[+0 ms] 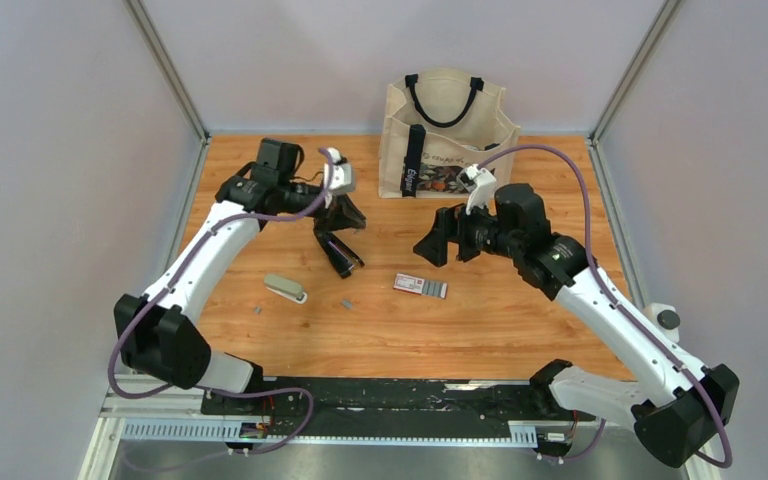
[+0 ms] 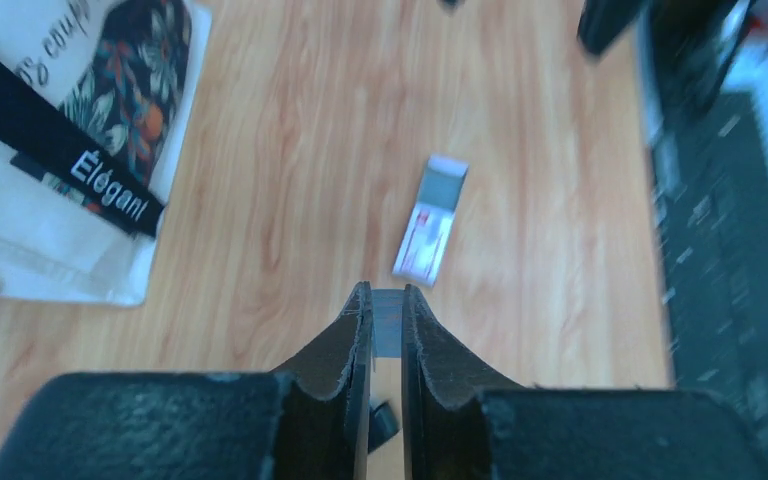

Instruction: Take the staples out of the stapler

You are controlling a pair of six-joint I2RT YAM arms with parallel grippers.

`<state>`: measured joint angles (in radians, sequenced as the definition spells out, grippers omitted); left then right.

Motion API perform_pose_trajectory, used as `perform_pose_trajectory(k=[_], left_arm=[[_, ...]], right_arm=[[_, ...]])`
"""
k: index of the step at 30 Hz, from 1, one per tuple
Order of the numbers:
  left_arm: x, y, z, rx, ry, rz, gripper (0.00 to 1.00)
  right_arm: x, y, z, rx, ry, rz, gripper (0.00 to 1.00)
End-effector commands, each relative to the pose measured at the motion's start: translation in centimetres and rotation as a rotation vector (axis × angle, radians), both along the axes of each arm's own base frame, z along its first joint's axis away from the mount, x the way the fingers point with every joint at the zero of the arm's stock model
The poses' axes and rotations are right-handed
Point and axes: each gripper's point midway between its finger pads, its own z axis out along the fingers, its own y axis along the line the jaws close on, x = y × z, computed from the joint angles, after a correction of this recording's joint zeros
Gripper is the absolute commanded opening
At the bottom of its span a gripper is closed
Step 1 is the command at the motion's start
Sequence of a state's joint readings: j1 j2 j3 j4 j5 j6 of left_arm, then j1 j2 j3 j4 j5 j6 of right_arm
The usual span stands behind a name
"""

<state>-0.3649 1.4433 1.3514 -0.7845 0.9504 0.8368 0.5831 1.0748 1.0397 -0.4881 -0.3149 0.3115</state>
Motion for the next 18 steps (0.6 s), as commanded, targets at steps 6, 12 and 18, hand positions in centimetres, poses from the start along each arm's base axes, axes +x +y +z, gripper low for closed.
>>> perform_pose_trajectory(k=[6,12,18], left_arm=[[-2.1,-2.6,12.8,-0.658,0.558,-0.022,0.11],[-1.5,-2.5,13.6,-0.752,0.687,0.027,0.10],[-1.4,-1.9,14.7,-0.875,0.771,0.065,0.10]], right_arm=[[-2.5,3.4,9.7,0.325,-0.146,0.219,0.93],[-1.9,4.4,11.1,0.395,-0.166,0.234,0.90],[-1.7,5.1,11.9,0.431,-0.173,0.257,0.86]])
